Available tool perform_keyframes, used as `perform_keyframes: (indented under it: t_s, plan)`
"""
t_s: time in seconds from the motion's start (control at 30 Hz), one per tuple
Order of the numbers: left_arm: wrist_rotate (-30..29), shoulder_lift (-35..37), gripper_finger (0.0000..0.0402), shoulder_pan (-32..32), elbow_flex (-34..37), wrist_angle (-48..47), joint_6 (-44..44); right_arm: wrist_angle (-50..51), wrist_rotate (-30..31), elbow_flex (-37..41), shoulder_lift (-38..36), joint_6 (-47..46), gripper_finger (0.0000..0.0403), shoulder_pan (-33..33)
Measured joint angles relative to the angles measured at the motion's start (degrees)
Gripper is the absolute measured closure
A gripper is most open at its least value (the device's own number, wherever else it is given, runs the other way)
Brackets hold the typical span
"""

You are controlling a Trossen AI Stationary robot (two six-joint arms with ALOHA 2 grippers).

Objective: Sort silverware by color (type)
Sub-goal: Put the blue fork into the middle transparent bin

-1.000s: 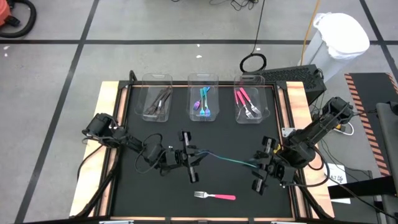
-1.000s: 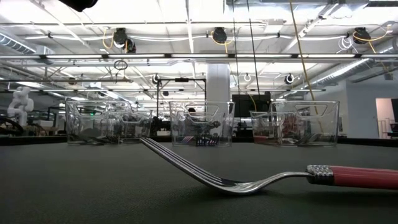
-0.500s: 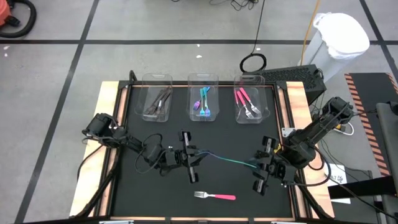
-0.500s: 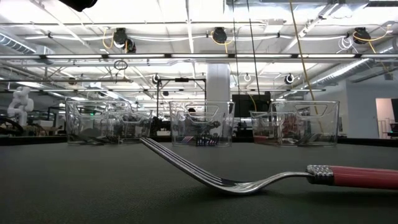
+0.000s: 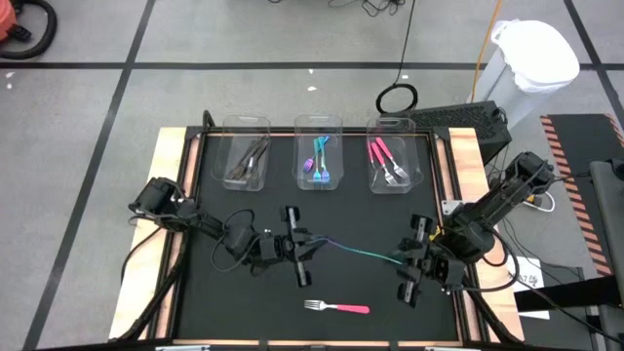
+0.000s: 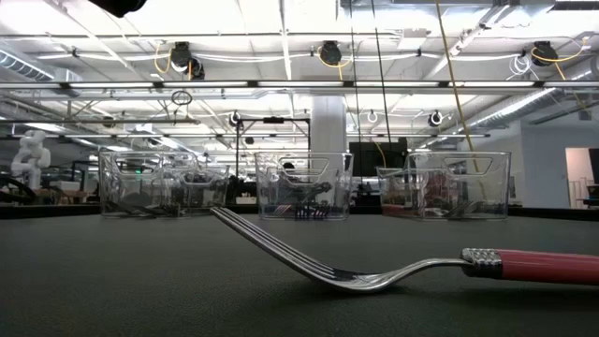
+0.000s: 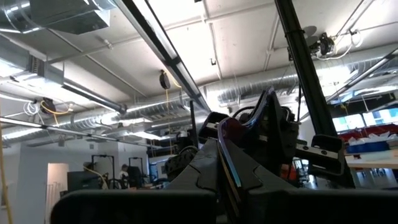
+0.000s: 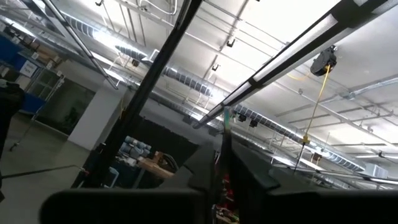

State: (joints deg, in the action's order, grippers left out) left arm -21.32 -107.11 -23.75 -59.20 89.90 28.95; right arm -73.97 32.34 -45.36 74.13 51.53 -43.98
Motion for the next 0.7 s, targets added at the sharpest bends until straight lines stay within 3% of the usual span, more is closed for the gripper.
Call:
perform_keyframes:
  t_s: [0.1,0.4,0.53,0.7]
  plan:
    - [0.07,0.00,0.0398,-0.02,0.00,-0.24,0.12,0.02,-0.80,0.00,0.00,0.21,0.0395,0.01]
    - [-1.56,0.02,0.0371,0.07,0.00,-0.98,0.33,0.07,-0.22,0.02,0.00,0.33,0.0397,0.01]
    - [-4.90,0.02,0.0319,-0.06,0.00,-0.98,0.34,0.04,1.52,0.02,0.00,0.92,0.0399,0.01]
    - [-8.59,0.02,0.0225,-0.44,0.00,-1.10,0.05,0.17,2.30,0.02,-0.07,1.72,0.0400,-0.01]
